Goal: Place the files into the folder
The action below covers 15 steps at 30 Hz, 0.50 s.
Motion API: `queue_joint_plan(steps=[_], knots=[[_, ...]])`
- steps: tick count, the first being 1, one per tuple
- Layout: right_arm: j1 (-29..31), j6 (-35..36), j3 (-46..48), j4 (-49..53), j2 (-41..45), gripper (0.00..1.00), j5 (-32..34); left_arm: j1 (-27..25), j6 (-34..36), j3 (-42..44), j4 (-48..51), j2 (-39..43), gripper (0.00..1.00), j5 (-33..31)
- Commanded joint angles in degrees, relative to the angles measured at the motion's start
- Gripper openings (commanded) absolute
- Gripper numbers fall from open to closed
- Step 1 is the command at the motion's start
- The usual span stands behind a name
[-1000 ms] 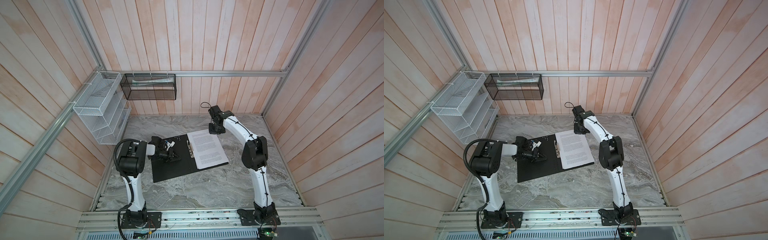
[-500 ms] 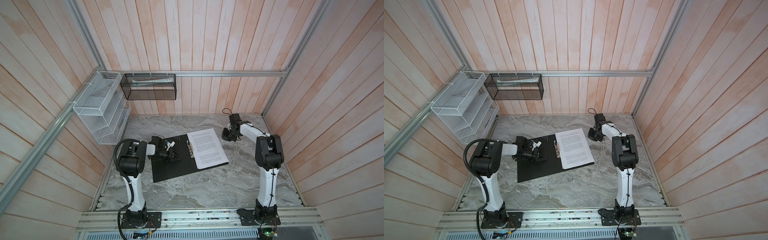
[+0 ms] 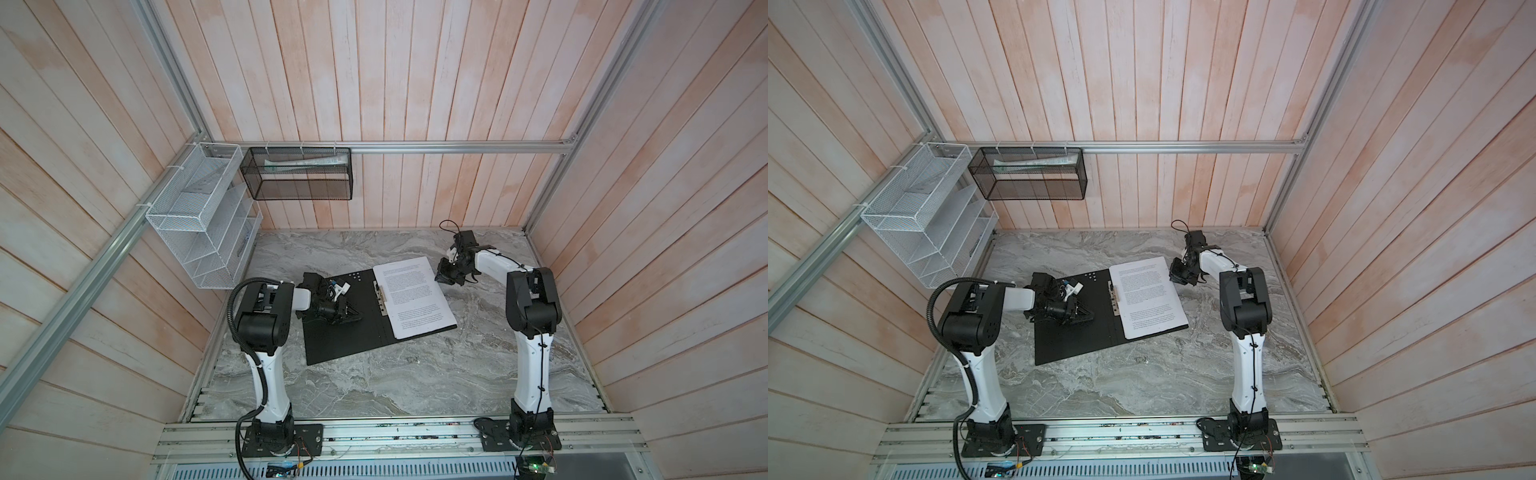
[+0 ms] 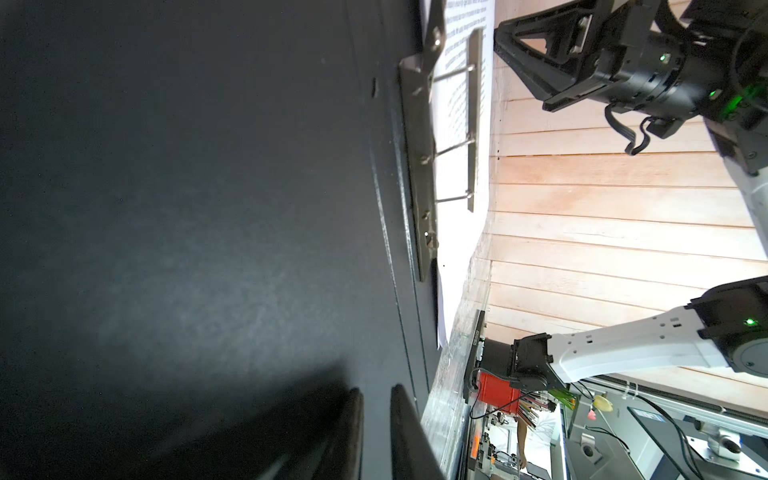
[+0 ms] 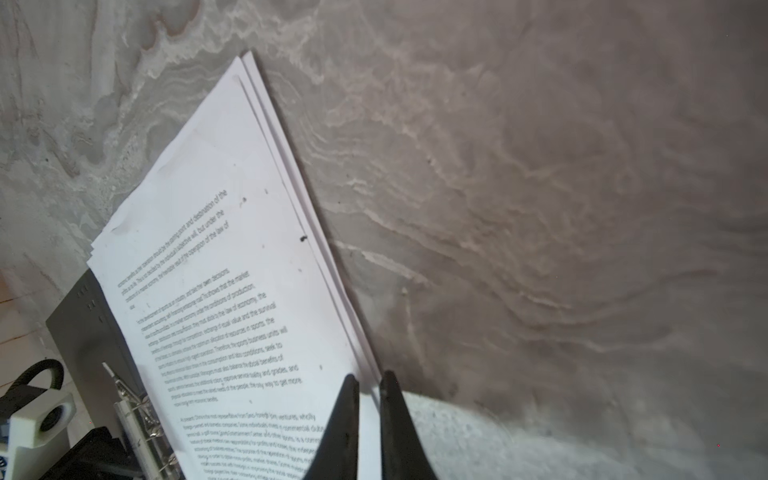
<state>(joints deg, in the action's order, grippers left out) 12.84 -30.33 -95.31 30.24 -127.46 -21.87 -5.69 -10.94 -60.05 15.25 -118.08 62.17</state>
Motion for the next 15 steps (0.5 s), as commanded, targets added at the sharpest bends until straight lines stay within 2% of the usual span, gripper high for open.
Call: queue_joint_plan(steps=[1,7,12,15], knots=[[1.11,1.21,-2.46,2.51,-2.15,0.12,-1.66,-0.57,2.06,0.99,1.26,-3.29,0.17,-5.47],[1.66,1.76,-2.64,3.17,-1.39,0.13,0.77,-0.61,2.06,0.89,1.34,-3.39,0.17,-5.48],[1.34,-0.11,1.49,-4.35,6.31,0.15,6.43,-0.59,2.15,0.99,1.39,-3.29,0.17,-5.48],[-0.1,-1.07,0.36,-4.43,6.77,0.15,6.96,-0.6,2.15,0.92,1.32,-3.35,0.17,-5.35]])
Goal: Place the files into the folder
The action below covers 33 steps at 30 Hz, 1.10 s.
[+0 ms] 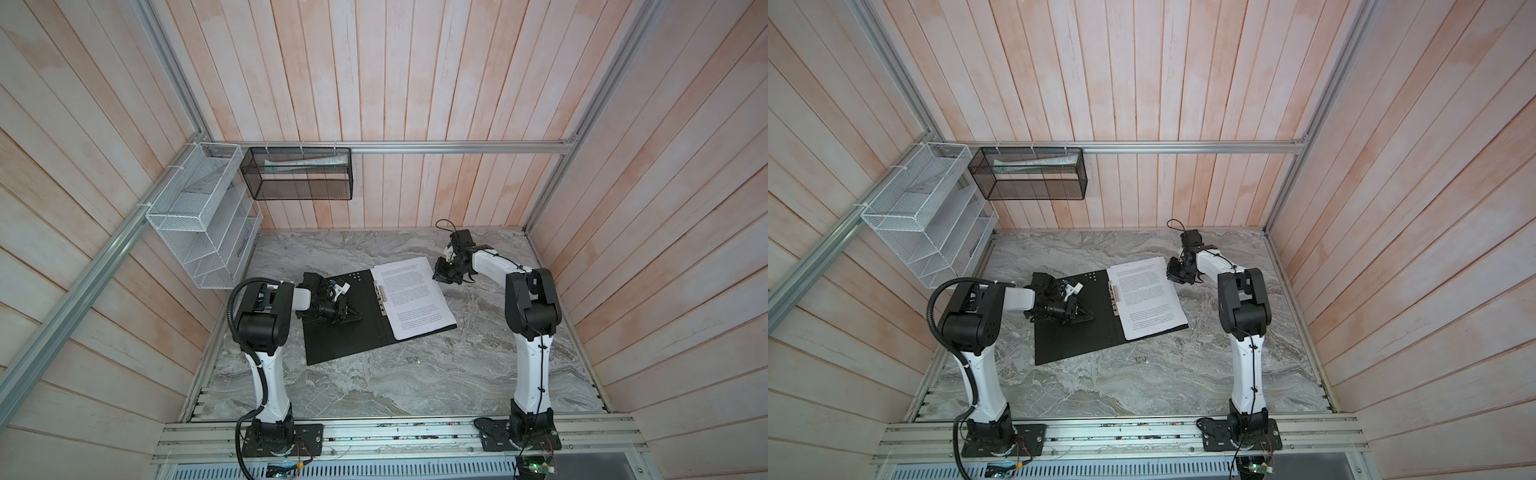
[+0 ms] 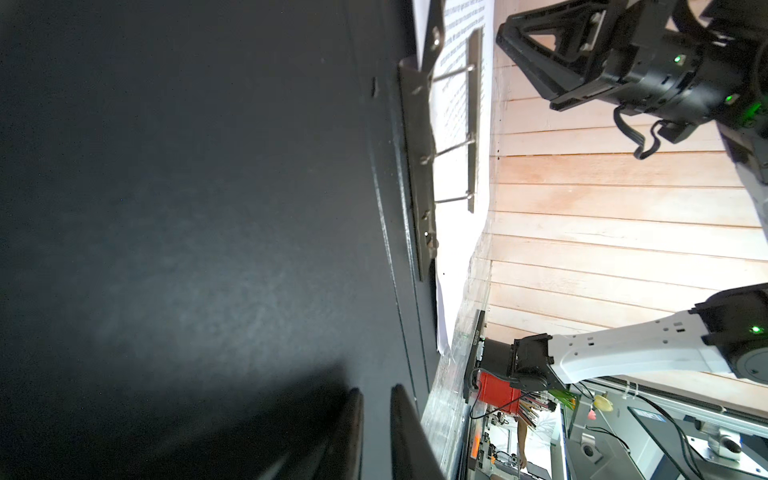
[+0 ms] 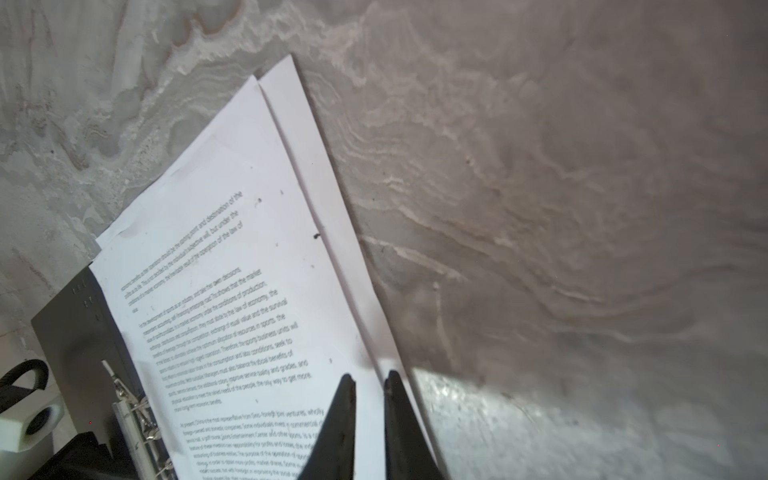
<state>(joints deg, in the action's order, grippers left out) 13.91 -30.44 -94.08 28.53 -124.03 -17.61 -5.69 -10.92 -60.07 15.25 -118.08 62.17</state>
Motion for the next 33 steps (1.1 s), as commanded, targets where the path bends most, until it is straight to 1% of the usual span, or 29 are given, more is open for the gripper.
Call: queue_joint_plan(steps=[1,4,6,9,12,18,25,33], knots=[[-1.63,-0.69,-2.06,-1.93,2.66,0.15,2.18,-0.61,2.13,0.93,1.39,-3.34,0.17,-5.39],[-2.51,-0.51,-5.49,0.22,-0.61,0.15,0.17,-0.62,2.13,0.94,1.44,-3.38,0.17,-5.31],[-2.49,-0.41,-7.5,1.57,-2.96,0.15,-0.05,-0.59,2.22,0.93,1.39,-3.34,0.17,-5.31],[-2.49,-0.35,-8.75,1.81,-5.06,0.13,0.78,-0.55,2.23,1.03,1.37,-3.29,0.17,-5.31],[-2.48,-0.41,-9.14,1.54,-6.67,0.11,-0.18,-0.55,2.22,1.01,1.28,-3.16,0.17,-5.3],[-2.23,-0.58,-7.47,0.79,-7.46,0.11,-2.6,-0.55,2.19,1.06,1.36,-3.15,0.17,-5.31],[-1.92,-1.42,-5.67,0.02,-8.89,0.11,-8.88,-0.59,2.13,1.02,1.37,-3.3,0.17,-5.25],[-1.31,-2.67,-3.25,-1.6,-8.81,0.12,-13.79,-0.56,2.17,1.06,1.32,-3.31,0.17,-5.2]])
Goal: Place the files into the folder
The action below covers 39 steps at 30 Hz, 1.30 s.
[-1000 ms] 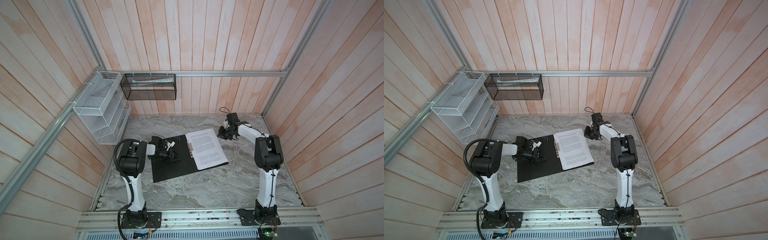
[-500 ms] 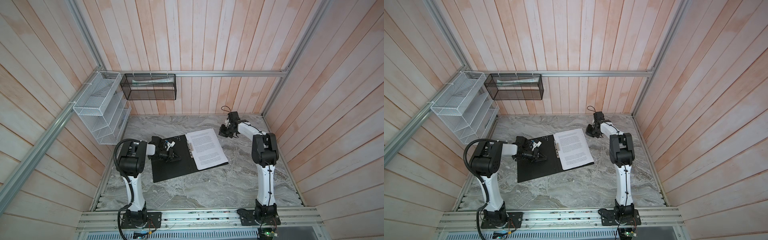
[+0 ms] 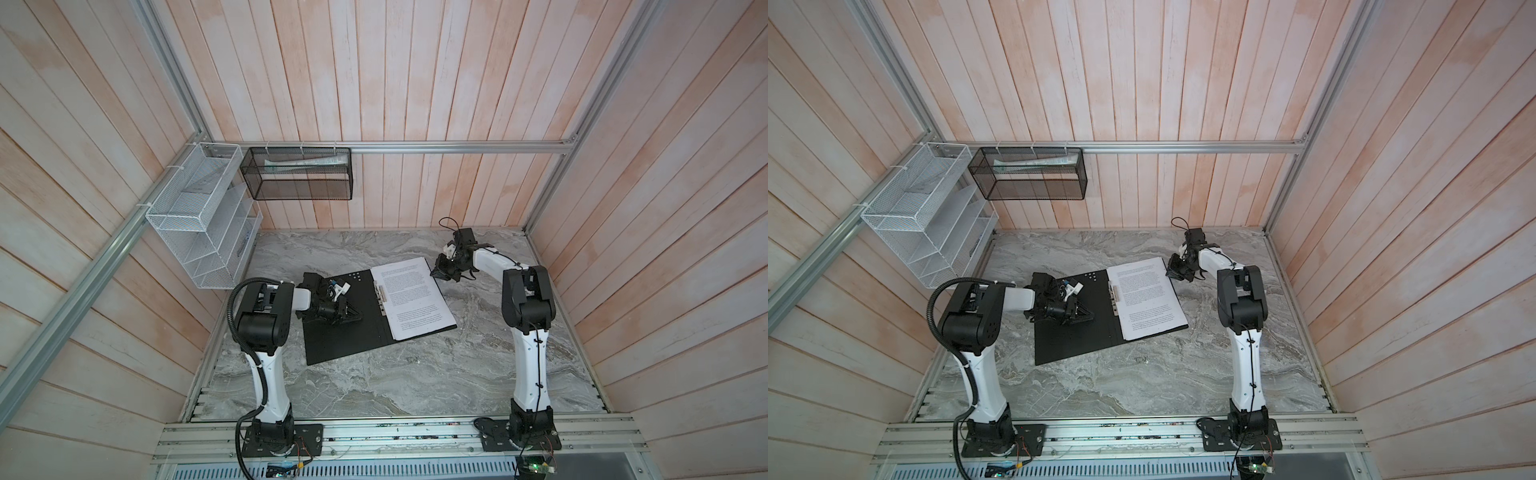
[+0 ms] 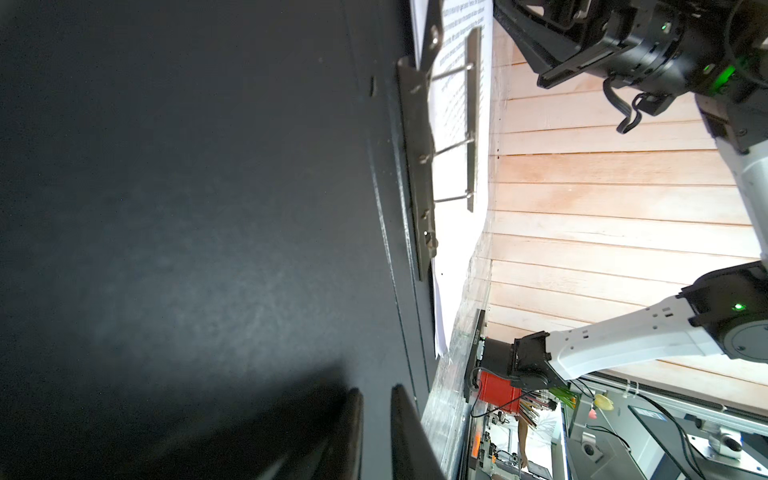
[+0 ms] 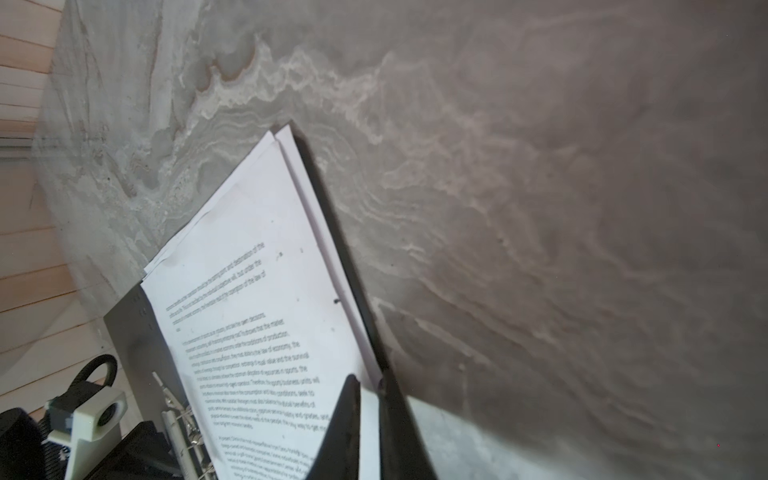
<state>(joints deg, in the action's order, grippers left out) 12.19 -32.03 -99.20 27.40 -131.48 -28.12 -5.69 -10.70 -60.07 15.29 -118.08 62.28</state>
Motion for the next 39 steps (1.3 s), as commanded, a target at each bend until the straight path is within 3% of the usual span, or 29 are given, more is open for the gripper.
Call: queue_joint_plan(steps=[1,6,13,16,19,23,29,32,36,39], knots=[[0.52,-1.23,2.53,-0.98,-0.96,0.12,-3.49,-0.56,2.04,1.01,1.21,-3.28,0.17,-5.26],[0.51,-0.63,3.04,-1.13,0.87,0.12,-0.91,-0.55,2.0,0.99,1.22,-3.18,0.17,-5.33],[0.62,0.25,0.45,-3.5,7.65,0.14,9.38,-0.57,1.99,1.07,1.23,-3.19,0.17,-5.33],[2.42,1.6,-3.78,-1.36,8.49,0.14,9.62,-0.56,1.91,1.01,1.24,-3.34,0.17,-5.35],[5.66,3.88,-11.37,4.04,5.73,0.14,8.95,-0.56,1.91,0.92,1.4,-3.45,0.17,-5.42],[10.48,5.13,-24.34,10.31,-2.21,0.14,1.51,-0.56,1.92,0.92,1.32,-3.39,0.17,-5.42],[16.06,4.63,-53.63,22.06,-19.73,0.14,-4.95,-0.55,1.91,1.15,1.15,-3.19,0.17,-5.24],[16.94,2.82,-51.3,17.95,-21.92,0.14,-7.67,-0.49,1.91,1.19,1.06,-3.11,0.17,-5.06],[18.38,1.19,-39.21,8.5,-17.01,0.14,-8.87,-0.53,1.91,1.17,0.97,-2.98,0.17,-4.98],[19.19,2.1,-39.12,9.52,-17.63,0.14,-8.07,-0.47,1.91,1.26,1.02,-3.07,0.17,-4.93]])
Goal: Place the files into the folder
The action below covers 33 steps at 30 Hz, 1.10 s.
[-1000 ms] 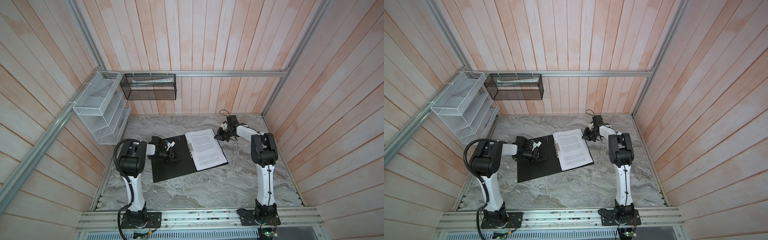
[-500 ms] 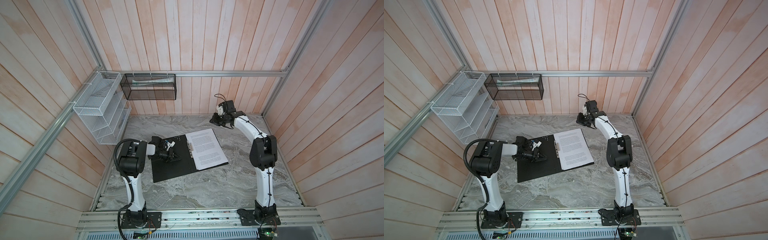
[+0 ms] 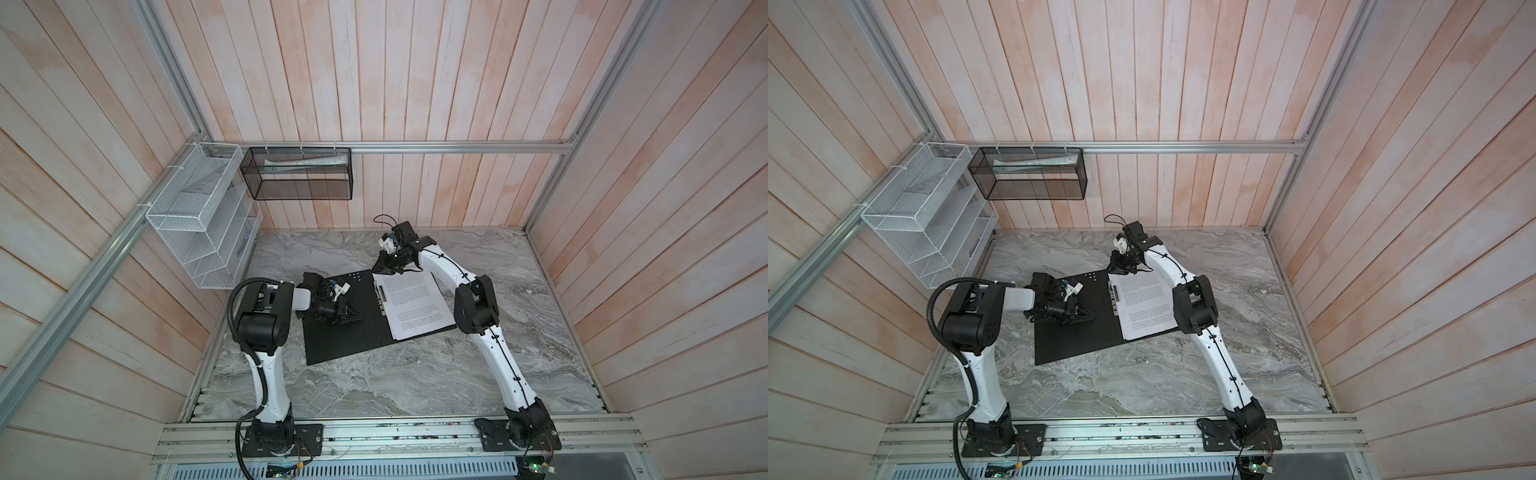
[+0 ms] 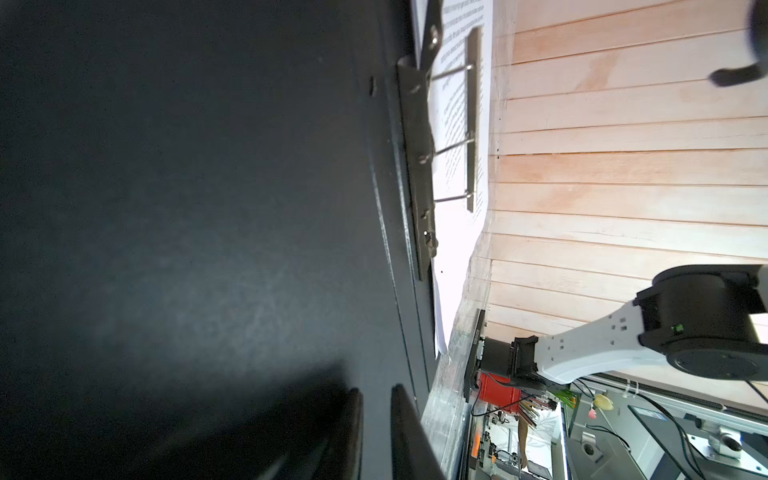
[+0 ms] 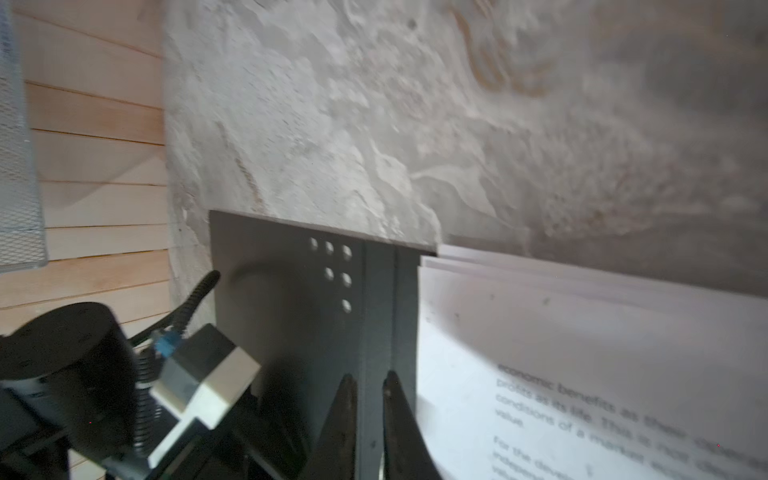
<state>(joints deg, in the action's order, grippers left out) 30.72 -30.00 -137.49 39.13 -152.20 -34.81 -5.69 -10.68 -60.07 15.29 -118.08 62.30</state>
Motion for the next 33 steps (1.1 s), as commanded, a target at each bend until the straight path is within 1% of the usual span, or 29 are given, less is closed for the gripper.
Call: queue_joint_plan(steps=[1,3,9,15,22,28,30,33], knots=[[0.98,0.62,-1.83,-0.67,2.44,0.14,-0.51,-0.5,1.89,1.2,1.02,-3.12,0.17,-4.93],[1.3,1.54,-3.44,1.57,1.3,0.14,1.32,-0.5,1.89,1.19,1.04,-3.09,0.17,-5.0],[1.93,1.79,-3.86,2.18,0.94,0.14,0.97,-0.48,1.8,1.24,0.97,-3.11,0.17,-5.04],[1.94,2.4,-3.63,3.53,0.94,0.14,2.0,-0.52,1.8,1.19,0.98,-3.16,0.17,-5.06],[1.94,4.42,-3.36,6.75,1.01,0.14,6.32,-0.54,1.8,1.17,0.99,-3.19,0.17,-5.08],[1.84,4.38,-3.62,7.06,0.94,0.14,5.17,-0.49,1.8,1.11,1.06,-3.27,0.17,-5.08],[1.72,4.16,-3.71,7.01,-1.02,0.14,4.09,-0.49,1.8,1.1,1.06,-3.28,0.17,-5.09],[1.61,3.9,-3.82,6.93,-1.42,0.14,2.63,-0.5,1.8,1.11,1.06,-3.24,0.17,-5.09]])
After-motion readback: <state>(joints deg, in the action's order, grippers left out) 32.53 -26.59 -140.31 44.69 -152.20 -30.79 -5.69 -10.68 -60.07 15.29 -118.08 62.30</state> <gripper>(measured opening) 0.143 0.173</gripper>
